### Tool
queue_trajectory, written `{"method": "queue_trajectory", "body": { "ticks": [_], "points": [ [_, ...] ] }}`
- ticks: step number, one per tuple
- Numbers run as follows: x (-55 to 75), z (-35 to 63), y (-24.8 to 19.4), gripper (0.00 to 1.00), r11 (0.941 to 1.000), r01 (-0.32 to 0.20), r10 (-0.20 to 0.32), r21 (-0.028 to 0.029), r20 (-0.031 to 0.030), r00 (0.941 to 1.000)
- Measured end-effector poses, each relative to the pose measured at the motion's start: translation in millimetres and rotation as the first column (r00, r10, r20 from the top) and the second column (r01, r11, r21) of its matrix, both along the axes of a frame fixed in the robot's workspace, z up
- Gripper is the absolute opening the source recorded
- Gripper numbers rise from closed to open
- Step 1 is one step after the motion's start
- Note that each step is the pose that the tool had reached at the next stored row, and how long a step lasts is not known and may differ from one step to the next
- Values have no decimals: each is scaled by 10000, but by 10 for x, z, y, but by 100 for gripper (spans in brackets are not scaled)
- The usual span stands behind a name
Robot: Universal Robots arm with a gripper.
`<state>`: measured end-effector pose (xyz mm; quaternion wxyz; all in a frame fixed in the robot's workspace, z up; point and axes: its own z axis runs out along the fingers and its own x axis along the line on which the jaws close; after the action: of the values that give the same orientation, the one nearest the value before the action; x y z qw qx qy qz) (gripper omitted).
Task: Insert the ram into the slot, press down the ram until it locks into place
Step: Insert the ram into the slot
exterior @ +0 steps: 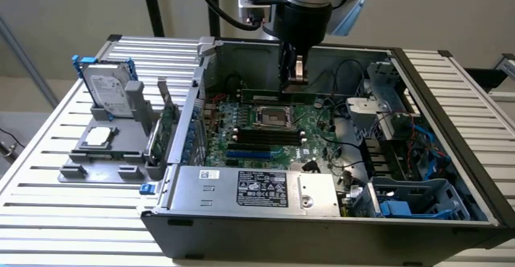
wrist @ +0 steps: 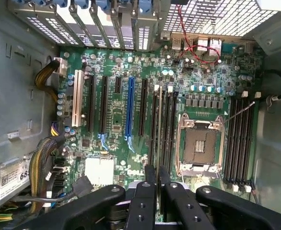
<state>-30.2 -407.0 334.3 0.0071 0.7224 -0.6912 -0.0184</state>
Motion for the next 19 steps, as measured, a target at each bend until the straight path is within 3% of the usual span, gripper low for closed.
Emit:
{"method": "queue_trajectory", "body": {
  "ticks": [19],
  "points": [
    [-4,-346,0,14,10000,-34,34,0,0,10000]
  ]
}}
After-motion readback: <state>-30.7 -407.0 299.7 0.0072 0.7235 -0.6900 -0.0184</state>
